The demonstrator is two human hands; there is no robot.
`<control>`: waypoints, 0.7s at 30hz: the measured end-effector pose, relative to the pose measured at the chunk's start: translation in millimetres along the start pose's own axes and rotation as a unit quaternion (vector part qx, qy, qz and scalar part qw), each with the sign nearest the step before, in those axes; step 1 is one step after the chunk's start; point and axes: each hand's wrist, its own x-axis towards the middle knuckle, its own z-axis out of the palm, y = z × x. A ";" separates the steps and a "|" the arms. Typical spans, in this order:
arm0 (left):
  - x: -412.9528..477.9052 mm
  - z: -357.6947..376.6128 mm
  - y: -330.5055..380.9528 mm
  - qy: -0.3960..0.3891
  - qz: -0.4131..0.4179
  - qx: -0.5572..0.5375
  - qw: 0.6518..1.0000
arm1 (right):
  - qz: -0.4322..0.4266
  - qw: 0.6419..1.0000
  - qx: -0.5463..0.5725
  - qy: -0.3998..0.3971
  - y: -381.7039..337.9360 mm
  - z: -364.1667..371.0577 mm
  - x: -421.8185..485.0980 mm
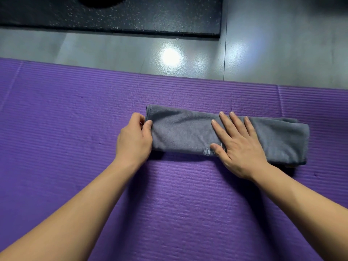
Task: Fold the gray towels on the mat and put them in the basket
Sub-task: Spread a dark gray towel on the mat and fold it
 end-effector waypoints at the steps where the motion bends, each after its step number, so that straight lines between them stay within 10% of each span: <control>1: 2.6 1.4 -0.6 -0.002 -0.003 0.025 1.000 | 0.000 1.000 0.001 0.000 -0.1 0.1 0.0; 9: 11.6 7.5 3.5 -0.002 -0.024 0.135 0.991 | -0.006 1.000 0.004 0.006 -0.5 0.5 0.4; 12: 2.0 16.2 22.1 0.055 0.175 0.142 0.973 | -0.008 1.000 0.003 -0.003 -0.9 -0.6 0.6; 15: -14.5 45.5 46.8 -0.087 0.361 0.163 0.914 | -0.021 1.000 0.011 -0.011 0.0 -1.1 2.7; 21: -15.9 81.6 26.4 -0.135 0.294 0.304 0.896 | -0.045 0.994 0.096 -0.008 7.4 -7.9 4.9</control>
